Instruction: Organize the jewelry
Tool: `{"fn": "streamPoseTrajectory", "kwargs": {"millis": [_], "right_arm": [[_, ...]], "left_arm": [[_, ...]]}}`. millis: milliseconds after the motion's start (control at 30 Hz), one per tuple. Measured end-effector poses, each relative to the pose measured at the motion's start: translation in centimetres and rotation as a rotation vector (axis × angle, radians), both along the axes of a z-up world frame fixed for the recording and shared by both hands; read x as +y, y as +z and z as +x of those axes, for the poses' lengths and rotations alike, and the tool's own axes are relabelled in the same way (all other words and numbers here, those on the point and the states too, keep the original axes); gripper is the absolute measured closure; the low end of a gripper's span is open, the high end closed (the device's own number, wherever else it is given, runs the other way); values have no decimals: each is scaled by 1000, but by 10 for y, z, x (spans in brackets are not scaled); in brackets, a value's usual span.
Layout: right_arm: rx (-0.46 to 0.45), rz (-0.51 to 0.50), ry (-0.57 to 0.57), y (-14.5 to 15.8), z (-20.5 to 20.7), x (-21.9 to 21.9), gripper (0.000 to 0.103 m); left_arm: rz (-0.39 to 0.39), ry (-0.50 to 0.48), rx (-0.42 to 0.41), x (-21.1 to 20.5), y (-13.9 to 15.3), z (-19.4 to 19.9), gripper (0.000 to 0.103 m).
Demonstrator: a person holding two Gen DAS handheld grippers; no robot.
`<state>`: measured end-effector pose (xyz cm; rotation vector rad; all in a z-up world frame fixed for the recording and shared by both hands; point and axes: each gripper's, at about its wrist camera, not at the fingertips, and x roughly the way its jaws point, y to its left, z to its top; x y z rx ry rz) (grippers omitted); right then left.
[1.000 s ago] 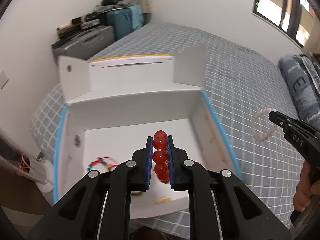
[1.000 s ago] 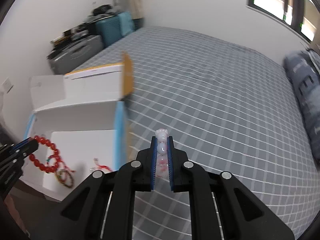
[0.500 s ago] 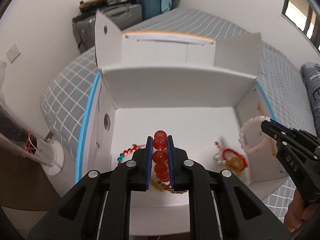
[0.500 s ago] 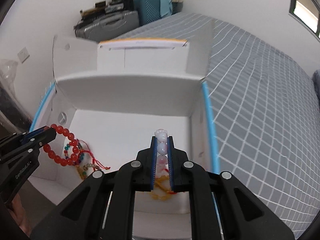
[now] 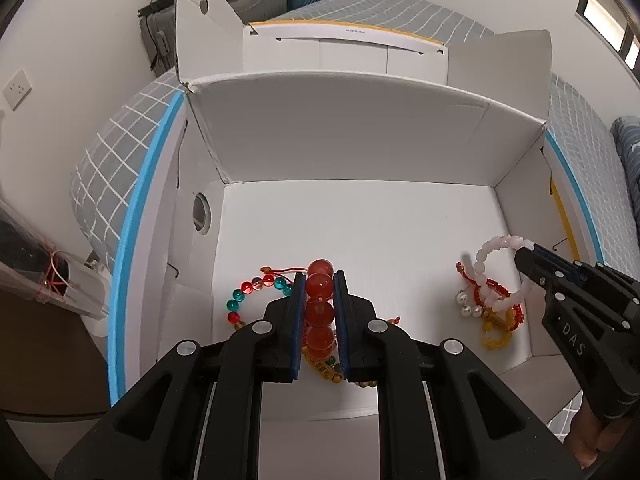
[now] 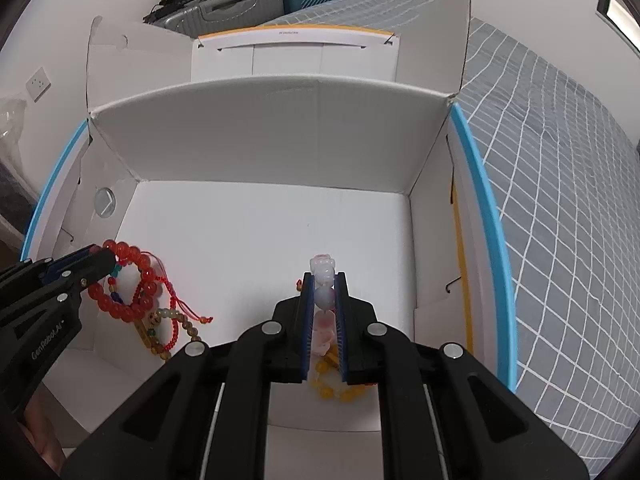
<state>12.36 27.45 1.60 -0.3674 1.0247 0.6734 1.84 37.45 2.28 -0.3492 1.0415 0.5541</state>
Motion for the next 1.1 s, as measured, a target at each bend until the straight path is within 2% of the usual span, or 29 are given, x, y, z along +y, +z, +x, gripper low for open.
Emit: {"fn": "streamPoseTrajectory", "kwargs": {"millis": [67, 167, 233, 267, 300, 367, 400, 467, 533, 667, 867, 1100], "right_arm": [[3, 3, -1, 0, -1, 0, 92], [-6, 29, 8, 8, -6, -3, 84], [-45, 52, 13, 21, -12, -7, 65], [-72, 70, 13, 30, -17, -12, 60], [-86, 87, 13, 37, -20, -15, 52], [-116, 117, 15, 52, -27, -25, 44], [-129, 124, 10, 57, -30, -29, 38], [-158, 150, 4, 67, -39, -39, 28], [-179, 171, -11, 74, -47, -51, 17], [-197, 198, -35, 78, -61, -73, 9], [-247, 182, -50, 70, -86, -96, 8], [-236, 179, -69, 49, -104, -112, 8]], "left_arm": [[-3, 1, -8, -1, 0, 0, 87], [30, 5, -23, -7, 8, -4, 85], [48, 13, -37, -9, 18, -9, 66], [63, 21, -54, -11, 26, -15, 47], [81, 30, -73, -13, 34, -20, 37], [127, 47, -110, -20, 49, -32, 30], [140, 51, -125, -22, 55, -37, 21], [164, 62, -160, -30, 65, -49, 11], [184, 79, -188, -37, 70, -61, 10], [156, 58, -223, -51, 71, -80, 6], [150, 27, -243, -68, 65, -99, 6], [162, -17, -227, -90, 50, -112, 6]]}}
